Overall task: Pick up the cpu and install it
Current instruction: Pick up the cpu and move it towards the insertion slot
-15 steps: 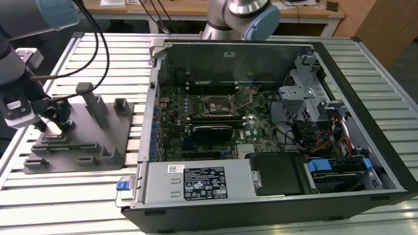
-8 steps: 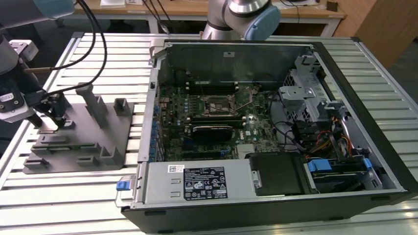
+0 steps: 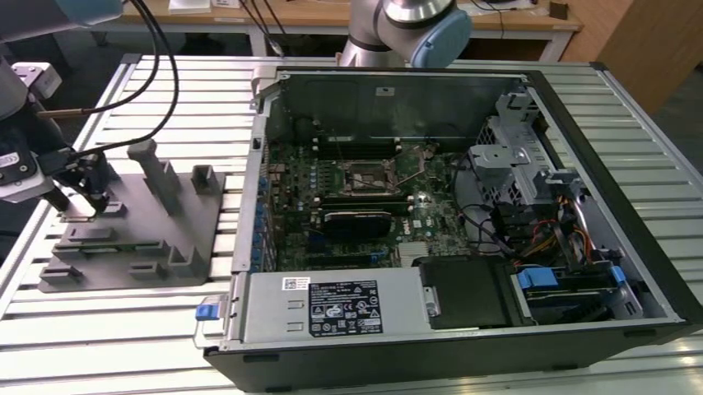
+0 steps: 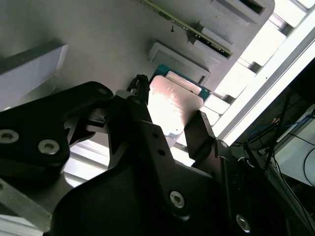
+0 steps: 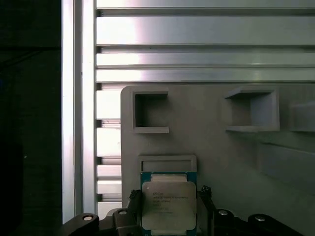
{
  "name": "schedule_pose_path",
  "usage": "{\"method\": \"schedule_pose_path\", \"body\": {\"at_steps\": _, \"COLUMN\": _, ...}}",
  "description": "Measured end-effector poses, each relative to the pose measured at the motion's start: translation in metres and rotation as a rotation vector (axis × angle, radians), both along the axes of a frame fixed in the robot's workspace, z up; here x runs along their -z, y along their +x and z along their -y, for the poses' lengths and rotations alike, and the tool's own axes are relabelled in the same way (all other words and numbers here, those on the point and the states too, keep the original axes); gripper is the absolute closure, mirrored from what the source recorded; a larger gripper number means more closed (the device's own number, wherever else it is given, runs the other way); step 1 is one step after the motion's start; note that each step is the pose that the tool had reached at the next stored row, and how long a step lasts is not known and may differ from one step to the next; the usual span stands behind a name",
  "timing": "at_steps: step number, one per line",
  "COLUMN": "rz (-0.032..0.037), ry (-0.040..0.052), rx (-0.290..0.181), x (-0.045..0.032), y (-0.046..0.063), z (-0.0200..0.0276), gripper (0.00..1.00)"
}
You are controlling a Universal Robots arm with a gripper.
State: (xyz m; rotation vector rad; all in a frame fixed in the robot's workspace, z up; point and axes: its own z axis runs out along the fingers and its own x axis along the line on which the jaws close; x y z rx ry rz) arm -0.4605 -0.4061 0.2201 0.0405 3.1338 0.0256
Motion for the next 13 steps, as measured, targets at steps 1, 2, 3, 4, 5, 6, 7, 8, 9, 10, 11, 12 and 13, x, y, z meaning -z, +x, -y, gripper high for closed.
{"method": "schedule_pose_path", "body": {"at_steps": 1, "rz": 0.0000, "ry": 0.0010, "rx": 0.000, "x": -0.0008, "y": 0.000, "z": 0.0000, "gripper": 0.47}}
{"method": "schedule_pose_path", "body": {"at_steps": 2, "rz": 0.0002, "ry": 0.0017, "rx": 0.000, "x": -0.0017, "y": 0.000, "z": 0.0000, "gripper": 0.47}}
{"method": "schedule_pose_path", "body": {"at_steps": 3, "rz": 0.0002, "ry": 0.0020, "rx": 0.000, "x": -0.0028, "y": 0.000, "z": 0.0000, "gripper": 0.47}}
{"method": "schedule_pose_path", "body": {"at_steps": 4, "rz": 0.0002, "ry": 0.0023, "rx": 0.000, "x": -0.0037, "y": 0.000, "z": 0.0000, "gripper": 0.47}}
{"method": "schedule_pose_path", "body": {"at_steps": 5, "rz": 0.0002, "ry": 0.0026, "rx": 0.000, "x": -0.0046, "y": 0.000, "z": 0.0000, "gripper": 0.47}}
{"method": "schedule_pose_path", "body": {"at_steps": 6, "rz": 0.0003, "ry": 0.0027, "rx": 0.000, "x": -0.0056, "y": 0.000, "z": 0.0000, "gripper": 0.47}}
{"method": "schedule_pose_path", "body": {"at_steps": 7, "rz": 0.0003, "ry": 0.0027, "rx": 0.000, "x": -0.0068, "y": 0.000, "z": 0.0000, "gripper": 0.47}}
{"method": "schedule_pose_path", "body": {"at_steps": 8, "rz": 0.0002, "ry": 0.0026, "rx": 0.000, "x": -0.0079, "y": 0.000, "z": 0.0000, "gripper": 0.47}}
{"method": "schedule_pose_path", "body": {"at_steps": 9, "rz": 0.0003, "ry": 0.0027, "rx": 0.000, "x": -0.0086, "y": 0.000, "z": 0.0000, "gripper": 0.47}}
{"method": "schedule_pose_path", "body": {"at_steps": 10, "rz": 0.0002, "ry": 0.0027, "rx": 0.000, "x": -0.0096, "y": 0.000, "z": 0.0000, "gripper": 0.47}}
{"method": "schedule_pose_path", "body": {"at_steps": 11, "rz": 0.0002, "ry": 0.0026, "rx": 0.000, "x": -0.0111, "y": 0.000, "z": 0.0000, "gripper": 0.47}}
{"method": "schedule_pose_path", "body": {"at_steps": 12, "rz": 0.0002, "ry": 0.0026, "rx": 0.000, "x": -0.0127, "y": 0.000, "z": 0.0000, "gripper": 0.47}}
{"method": "schedule_pose_path", "body": {"at_steps": 13, "rz": 0.0002, "ry": 0.0026, "rx": 0.000, "x": -0.0146, "y": 0.000, "z": 0.0000, "gripper": 0.47}}
